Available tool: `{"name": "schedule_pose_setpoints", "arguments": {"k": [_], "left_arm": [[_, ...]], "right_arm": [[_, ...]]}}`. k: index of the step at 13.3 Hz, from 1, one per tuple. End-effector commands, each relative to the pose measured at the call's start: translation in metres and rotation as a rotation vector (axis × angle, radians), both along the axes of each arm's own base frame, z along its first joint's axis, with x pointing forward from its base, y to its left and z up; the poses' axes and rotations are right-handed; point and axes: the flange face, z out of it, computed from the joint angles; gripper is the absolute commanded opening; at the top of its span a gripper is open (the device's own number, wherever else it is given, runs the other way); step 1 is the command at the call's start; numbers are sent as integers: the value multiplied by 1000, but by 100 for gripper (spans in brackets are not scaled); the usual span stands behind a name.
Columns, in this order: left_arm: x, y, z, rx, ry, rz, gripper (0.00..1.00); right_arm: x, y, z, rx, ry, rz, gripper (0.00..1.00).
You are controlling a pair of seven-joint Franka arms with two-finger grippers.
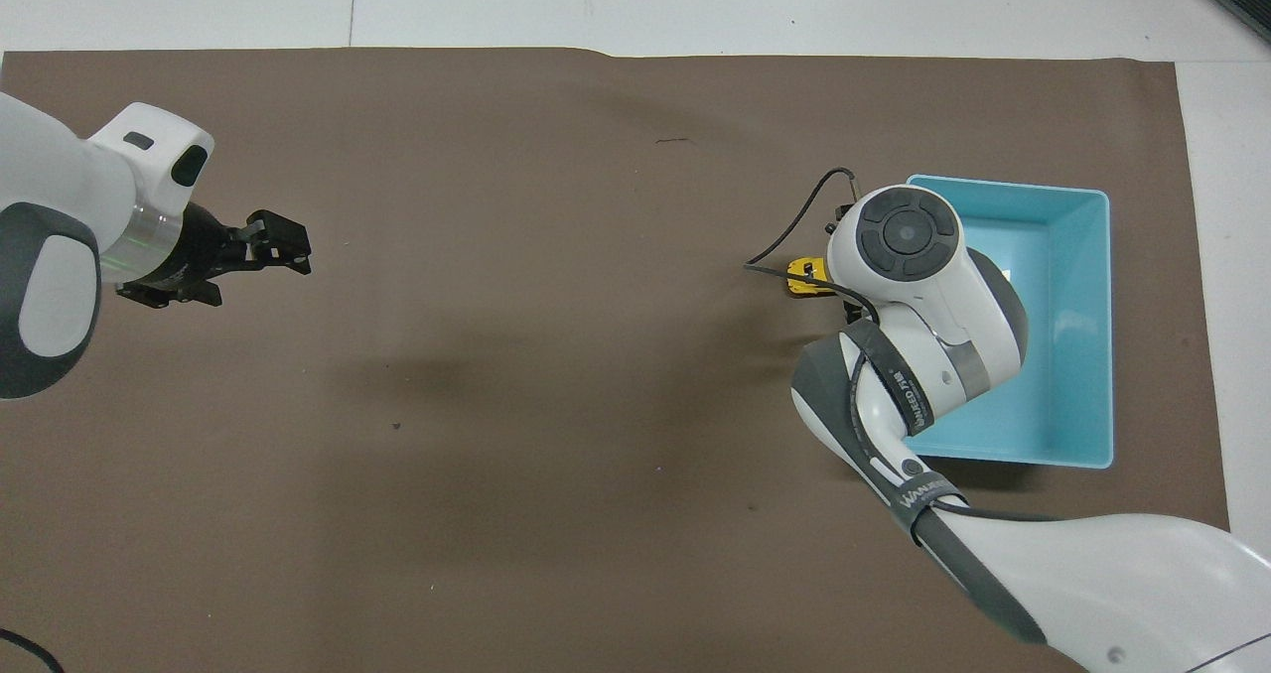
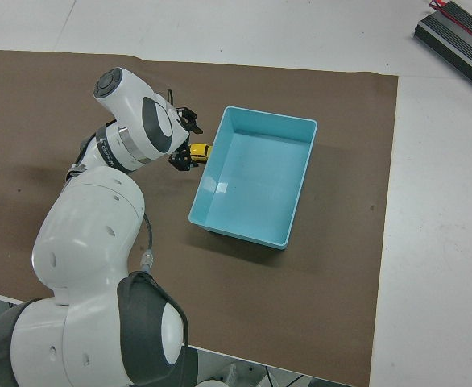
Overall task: Wind up and store yellow beetle car
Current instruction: 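Grasp the yellow car with the right gripper and lift it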
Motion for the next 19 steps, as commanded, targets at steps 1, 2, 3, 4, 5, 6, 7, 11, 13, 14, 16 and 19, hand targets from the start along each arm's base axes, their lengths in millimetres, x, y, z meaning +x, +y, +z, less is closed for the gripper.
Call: {"name": "schedule_pose_setpoints", "arguments": {"k": [1,2,3,4,5,6,7,11,13,14,16,19], "left_arm": [[-13,22,13,8,-3,-141,100],[-14,25,17,33,1,-202,100],[-17,27,26,68,-8,-245,100],[-20,27,34,73,-23,-266,100],[-22,24,42,77,-34,-288,100],[-27,22,52,86,-34,-308,100],[-30,21,65,91,-36,-318,100],[-43,16,109,92,-30,-332,100],[-53,15,127,93,-33,-333,100],[-58,16,137,93,-30,-335,100],[-65,17,146,91,0,-335,100],[-75,19,161,92,-19,-333,100]], "right_arm": [[18,1,-13,-13,-30,0,100],[19,3,-19,-5,-38,8,100],[22,0,-24,-2,-48,13,100],[23,0,-30,-1,-46,14,100],[21,2,-38,-4,-34,22,100],[19,5,-44,-11,-23,38,100],[18,5,-46,-34,-24,67,85],[17,10,-45,-57,-21,92,0],[12,29,-42,-76,-19,133,0],[10,33,-41,-92,-15,143,0],[10,46,-31,-101,-18,155,0],[13,61,-9,-111,-19,161,0]]}}
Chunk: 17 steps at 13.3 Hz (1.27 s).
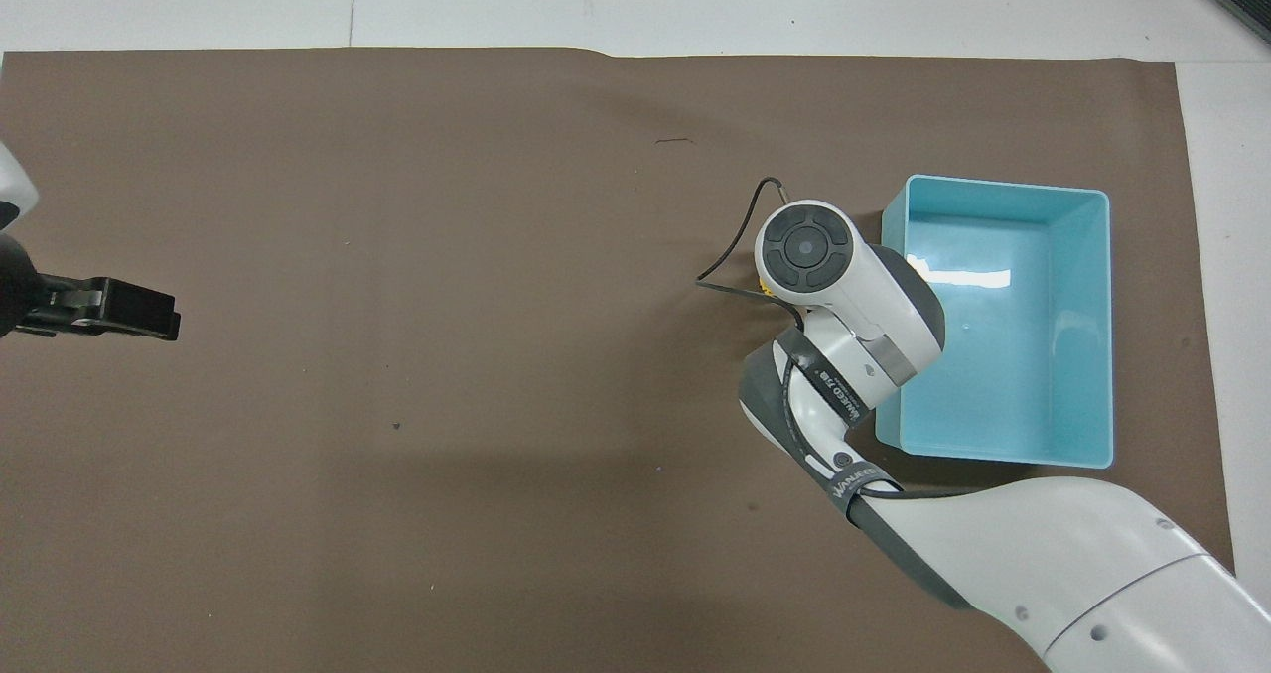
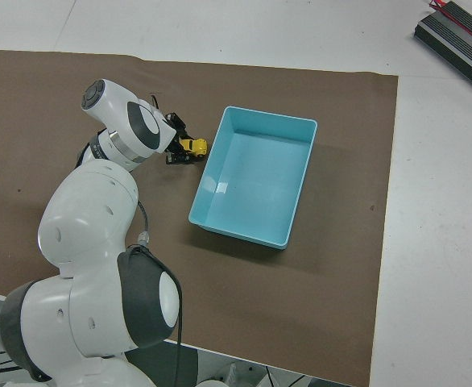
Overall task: Wind up and store yellow beetle car
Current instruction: 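Grasp the yellow car with the right gripper and lift it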
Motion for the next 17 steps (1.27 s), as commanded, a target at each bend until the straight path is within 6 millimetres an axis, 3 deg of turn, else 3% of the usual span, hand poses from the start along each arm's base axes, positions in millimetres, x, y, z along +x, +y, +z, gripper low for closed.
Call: {"name": "schedule_pose_setpoints", "arguments": {"k": [1,4,8,10,13,17], "left_arm": [[-10,3,16,21,-11,-12,100],[-15,2,26,10,-40,-14,100],[-17,3,27,7,-37,1,100],[-17,13,29,6,-43,20,100],[-20,3,27,10,-17,2,100],[-22,6,26,-48,5,18,100]], "right_arm": [[2,12,26,-28,-8,8,0],[-3,21,60,-27,-18,41,0],[-13,7,124,25,21,150,0],[-17,-8,156,80,33,219,0],[-23,-22,184,105,61,358,0],[-29,-51,218,135,69,482,0]]}}
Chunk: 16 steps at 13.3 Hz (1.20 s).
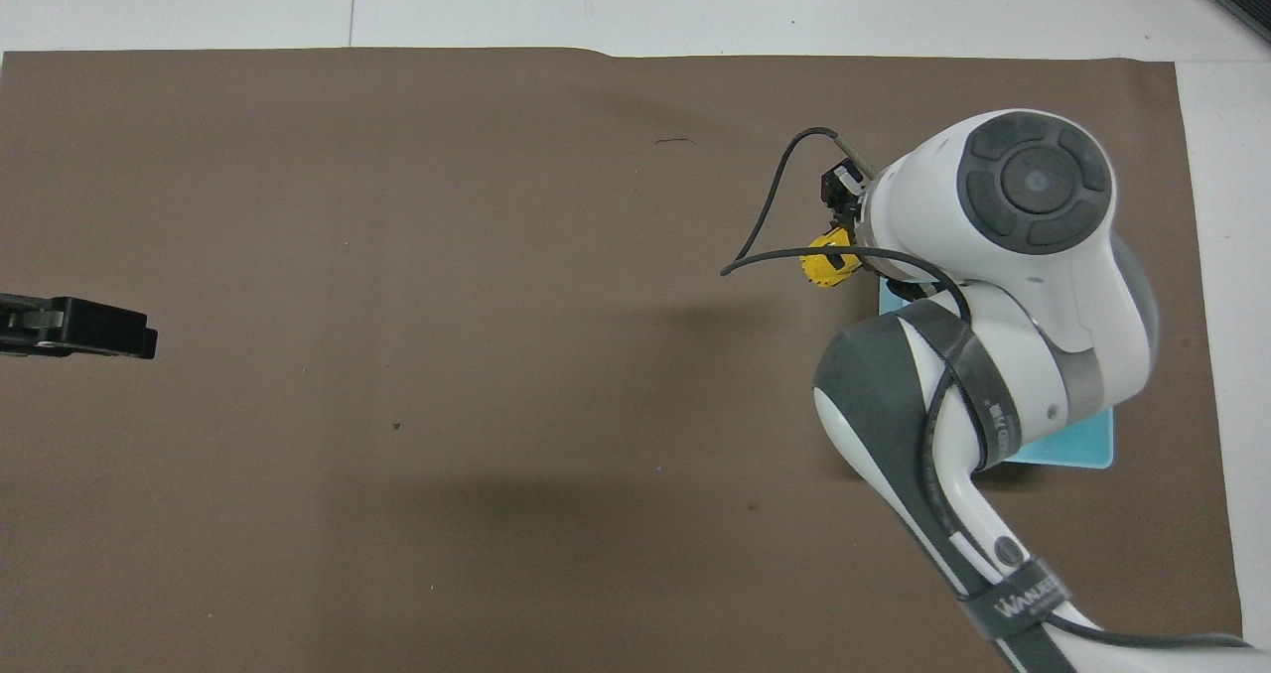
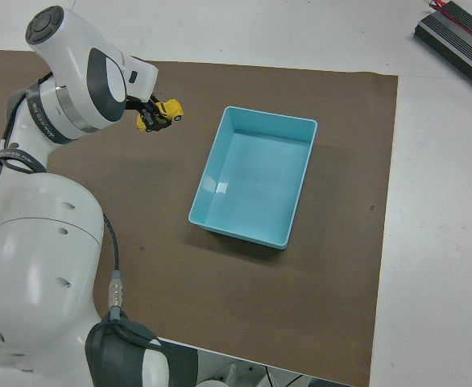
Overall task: Wind up and store yellow beetle car
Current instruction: 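Carry the car over the blue bin and lower it inside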
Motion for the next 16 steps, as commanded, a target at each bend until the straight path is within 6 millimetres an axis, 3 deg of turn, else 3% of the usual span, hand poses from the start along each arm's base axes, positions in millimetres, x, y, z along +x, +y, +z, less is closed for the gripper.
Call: {"name": "schedule_pose_setpoints", "arguments": {"k": [1,4,8,16], "left_arm": [[-6,0,6,-20,7,3,100],[-8,1,10,-21,-2,-6,100],[-8,6,10,-20,1,9,100],[-8,5,10,-18,1,6,100]], "right_arm": [[-7,-30,24,34,14,89,0],[-7,-69,33,26,42,212,0],[-3,-120,30,-12,80,372,0],[-7,-186,19,-20,117,497,0]]}}
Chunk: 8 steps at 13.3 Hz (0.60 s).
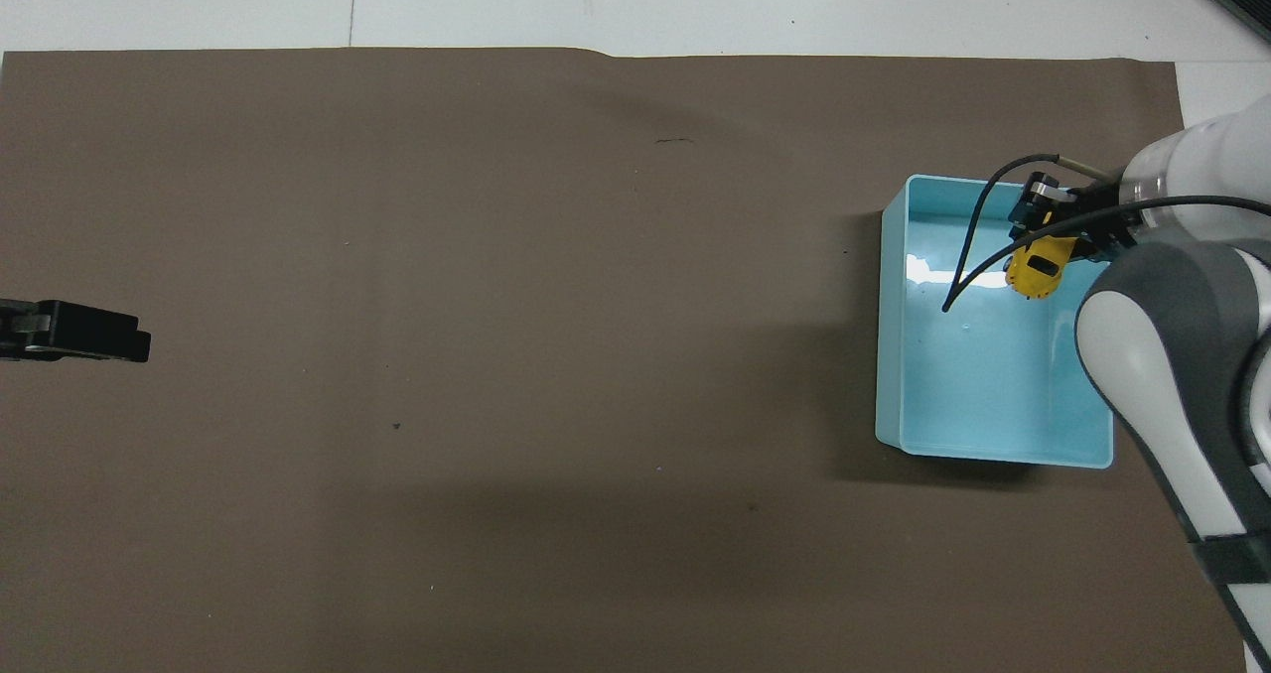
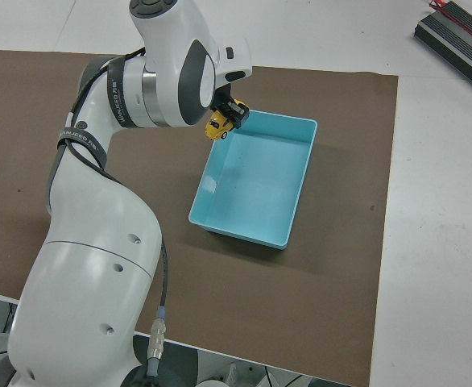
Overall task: Wind up and store yellow beetle car
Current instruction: 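Carry the car over the blue bin and lower it inside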
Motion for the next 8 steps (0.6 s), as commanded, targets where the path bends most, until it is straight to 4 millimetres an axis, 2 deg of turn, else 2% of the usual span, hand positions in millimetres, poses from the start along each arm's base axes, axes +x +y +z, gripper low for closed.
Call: {"name": "schedule_pose_setpoints", "arguments": {"k": [1,5,8], "left_arm": [[-5,2,6,-10,5,1,100],[-5,3,6,-10,5,2,100],[-5,2,6,-10,5,1,100]], "right_arm": [[-14,-19,0,15,13,56,0],[-29,-26,-20,36,21,130,0],[-36,-29,-47,27,11,196,0]]}}
